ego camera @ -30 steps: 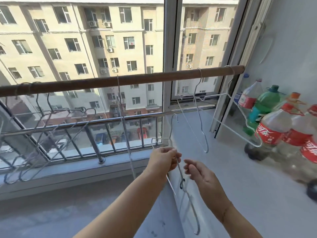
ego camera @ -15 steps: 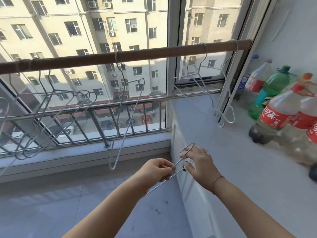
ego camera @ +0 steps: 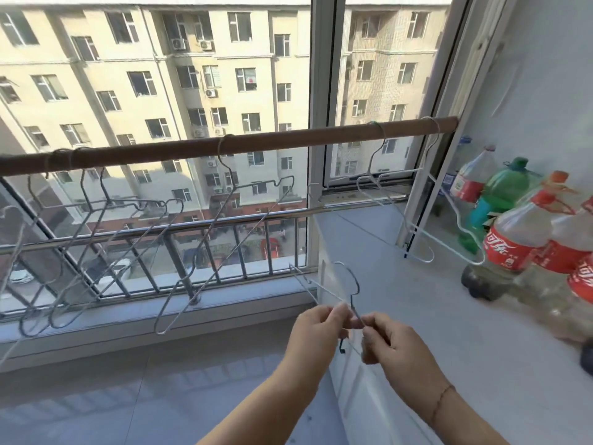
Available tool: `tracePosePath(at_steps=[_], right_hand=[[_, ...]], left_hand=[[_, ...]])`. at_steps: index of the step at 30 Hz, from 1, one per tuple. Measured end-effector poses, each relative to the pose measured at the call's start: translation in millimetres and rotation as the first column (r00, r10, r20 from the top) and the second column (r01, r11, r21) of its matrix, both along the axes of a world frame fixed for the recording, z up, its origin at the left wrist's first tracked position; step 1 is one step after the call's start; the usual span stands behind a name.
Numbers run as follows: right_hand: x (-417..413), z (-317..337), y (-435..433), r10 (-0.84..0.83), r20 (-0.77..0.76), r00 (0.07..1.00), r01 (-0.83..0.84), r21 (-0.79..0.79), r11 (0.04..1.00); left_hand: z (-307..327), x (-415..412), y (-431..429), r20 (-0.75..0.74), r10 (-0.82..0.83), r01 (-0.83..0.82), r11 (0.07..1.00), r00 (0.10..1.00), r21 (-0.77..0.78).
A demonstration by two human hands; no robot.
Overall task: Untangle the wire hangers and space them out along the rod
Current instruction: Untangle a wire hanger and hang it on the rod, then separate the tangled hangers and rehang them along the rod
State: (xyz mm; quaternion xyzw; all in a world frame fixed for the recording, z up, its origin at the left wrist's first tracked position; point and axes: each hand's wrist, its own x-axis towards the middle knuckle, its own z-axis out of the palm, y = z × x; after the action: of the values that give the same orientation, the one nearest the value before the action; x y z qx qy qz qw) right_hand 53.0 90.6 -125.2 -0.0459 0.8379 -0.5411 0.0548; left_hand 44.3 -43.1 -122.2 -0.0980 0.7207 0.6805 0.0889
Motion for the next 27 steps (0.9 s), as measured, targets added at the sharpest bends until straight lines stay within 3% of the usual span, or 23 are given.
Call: tracePosePath(at_steps=[6, 15, 27], right_hand=[[-24.1, 60.5, -14.5, -0.009, 0.024, 1.000, 0.015, -0.303, 0.953], [-75.9, 121.0, -33.0, -0.024, -0.068, 0.997, 0.000, -0.339, 0.941], [-115.2, 111.7, -46.3, -0.003, 0.034, 0.999, 0.014, -0.338, 0.941]], left_hand=[[54.8, -32.8, 6.9, -0.048, -0.012, 0.024, 0.969, 0.999, 0.245], [117.6, -82.1, -8.5, -0.163, -0.019, 0.063, 0.961, 0.986, 0.270], [118.8, -111.0, -19.5, -0.066, 0.022, -0.007, 0.974, 0.998, 0.226]])
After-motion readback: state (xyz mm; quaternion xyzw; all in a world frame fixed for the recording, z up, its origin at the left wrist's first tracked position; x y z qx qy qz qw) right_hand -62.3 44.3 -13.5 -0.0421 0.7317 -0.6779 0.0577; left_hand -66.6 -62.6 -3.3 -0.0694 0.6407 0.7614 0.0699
